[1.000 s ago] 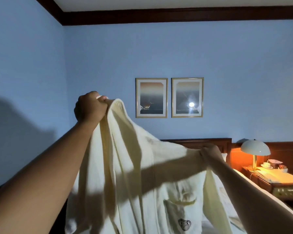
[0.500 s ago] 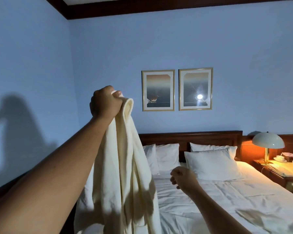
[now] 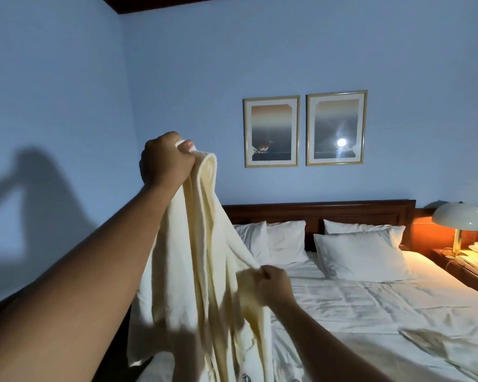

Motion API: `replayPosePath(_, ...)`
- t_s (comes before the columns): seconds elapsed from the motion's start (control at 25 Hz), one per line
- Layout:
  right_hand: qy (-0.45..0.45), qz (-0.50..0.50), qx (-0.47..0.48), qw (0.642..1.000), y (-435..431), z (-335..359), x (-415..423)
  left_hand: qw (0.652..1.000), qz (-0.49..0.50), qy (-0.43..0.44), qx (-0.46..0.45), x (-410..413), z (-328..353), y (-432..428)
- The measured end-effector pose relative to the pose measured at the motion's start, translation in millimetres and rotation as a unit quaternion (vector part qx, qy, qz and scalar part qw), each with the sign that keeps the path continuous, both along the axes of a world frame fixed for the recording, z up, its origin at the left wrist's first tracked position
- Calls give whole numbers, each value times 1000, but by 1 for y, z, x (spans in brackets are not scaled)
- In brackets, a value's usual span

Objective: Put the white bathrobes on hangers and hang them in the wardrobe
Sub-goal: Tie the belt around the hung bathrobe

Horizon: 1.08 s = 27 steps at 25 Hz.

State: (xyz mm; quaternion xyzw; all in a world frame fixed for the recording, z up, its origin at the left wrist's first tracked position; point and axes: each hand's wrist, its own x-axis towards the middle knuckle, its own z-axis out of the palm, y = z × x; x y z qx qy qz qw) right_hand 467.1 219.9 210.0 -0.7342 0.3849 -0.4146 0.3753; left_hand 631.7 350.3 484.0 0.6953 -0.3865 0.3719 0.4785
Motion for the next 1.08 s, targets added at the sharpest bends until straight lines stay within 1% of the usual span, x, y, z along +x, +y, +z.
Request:
replayPosePath(0.04,-82,6,63,995,-7,7,-5,1000,6,-1,0,5,-1,3)
replayPosePath(0.08,-158,23,109,981,-11,17,-14,1000,12,-1,-1,9,-2,5)
replayPosePath(0.12,-199,39,111,973,-18,27,-24,1000,19,-1,0,12,-2,7)
replayPosePath(0.16,-199,54,69,976,-24,36,-36,1000,25,3,0,15,-3,9)
replayPosePath(0.24,-140,66,-83,985,-37,53,-63,999,31,12,1,23,-4,10)
replayPosePath(0.28,-89,62,-171,979,-43,59,-76,999,36,16,3,27,-5,9)
replayPosePath(0.36,-2,54,-318,947,-54,69,-99,999,42,23,9,29,-6,7)
replayPosePath(0.4,32,41,-360,932,-57,75,-108,999,38,27,8,28,-7,5)
replayPosePath(0.48,61,-3,-368,928,-59,86,-117,999,28,40,8,23,-7,-1)
replayPosePath(0.64,76,-75,-398,911,-70,88,-133,999,10,31,11,8,-4,-12)
replayPosePath(0.76,75,-70,-387,916,-70,96,-145,1000,6,21,13,0,-2,-15)
replayPosePath(0.88,74,-44,-428,900,-65,100,-155,1000,8,20,17,-6,-1,-16)
replayPosePath(0.92,57,-42,-411,909,-63,99,-157,999,9,22,21,-7,-2,-16)
replayPosePath(0.96,29,-50,-361,931,-59,99,-159,999,10,23,25,-8,-4,-15)
replayPosePath(1.0,-11,-66,-280,958,-56,101,-159,999,9,23,29,-9,-7,-15)
replayPosePath(1.04,-49,-88,-186,977,-53,107,-158,999,8,21,35,-10,-10,-15)
replayPosePath(1.08,-76,-109,-107,985,-52,115,-156,999,8,19,41,-12,-14,-15)
